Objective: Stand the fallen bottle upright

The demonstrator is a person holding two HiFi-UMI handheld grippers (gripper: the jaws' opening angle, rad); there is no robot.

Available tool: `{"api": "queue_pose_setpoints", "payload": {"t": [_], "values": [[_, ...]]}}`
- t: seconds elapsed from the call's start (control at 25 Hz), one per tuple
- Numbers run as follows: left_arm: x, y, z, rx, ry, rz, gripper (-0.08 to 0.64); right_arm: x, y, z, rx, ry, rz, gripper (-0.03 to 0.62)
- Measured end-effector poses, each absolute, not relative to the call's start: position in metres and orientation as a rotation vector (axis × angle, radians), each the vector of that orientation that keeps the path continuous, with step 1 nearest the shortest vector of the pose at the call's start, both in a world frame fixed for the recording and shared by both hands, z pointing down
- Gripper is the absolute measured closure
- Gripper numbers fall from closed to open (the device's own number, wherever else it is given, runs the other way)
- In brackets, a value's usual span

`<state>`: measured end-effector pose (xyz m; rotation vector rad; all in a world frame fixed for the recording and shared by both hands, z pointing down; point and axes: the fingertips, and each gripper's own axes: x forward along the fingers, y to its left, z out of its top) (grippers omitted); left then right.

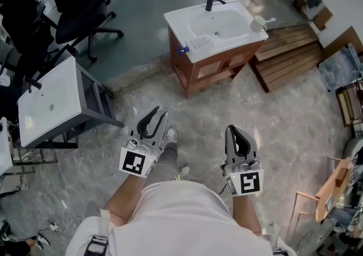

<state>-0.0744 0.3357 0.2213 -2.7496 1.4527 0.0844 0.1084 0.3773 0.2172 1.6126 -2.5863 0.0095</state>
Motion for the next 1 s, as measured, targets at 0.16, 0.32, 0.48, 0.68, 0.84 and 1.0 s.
{"api": "queue_pose_setpoints", "payload": {"t": [0.16, 0.32, 0.48, 0.68, 0.84, 1.0], "values": [[-0.082, 0.282, 0.234, -2.74, 1.469, 0.038, 0.46, 0.109, 0.328, 0.223, 1.604, -2.56, 0.029, 0.555], [-0.093, 0.224, 0.24, -2.749, 1.485, 0.026, 0.459, 0.098, 0.269, 0.227, 1.574, -2.556, 0.041, 0.555], [-0.102, 0.171, 0.252, -2.798, 1.481, 0.006, 0.445, 0.085, 0.211, 0.227, 1.565, -2.553, 0.046, 0.555], [-0.111, 0.109, 0.261, -2.872, 1.469, 0.045, 0.399, 0.068, 0.151, 0.229, 1.562, -2.529, 0.054, 0.555], [-0.116, 0.07, 0.269, -2.92, 1.433, 0.074, 0.362, 0.058, 0.116, 0.232, 1.57, -2.493, 0.049, 0.555], [-0.12, 0.041, 0.28, -2.973, 1.393, 0.08, 0.33, 0.05, 0.095, 0.23, 1.602, -2.461, 0.04, 0.555]]}}
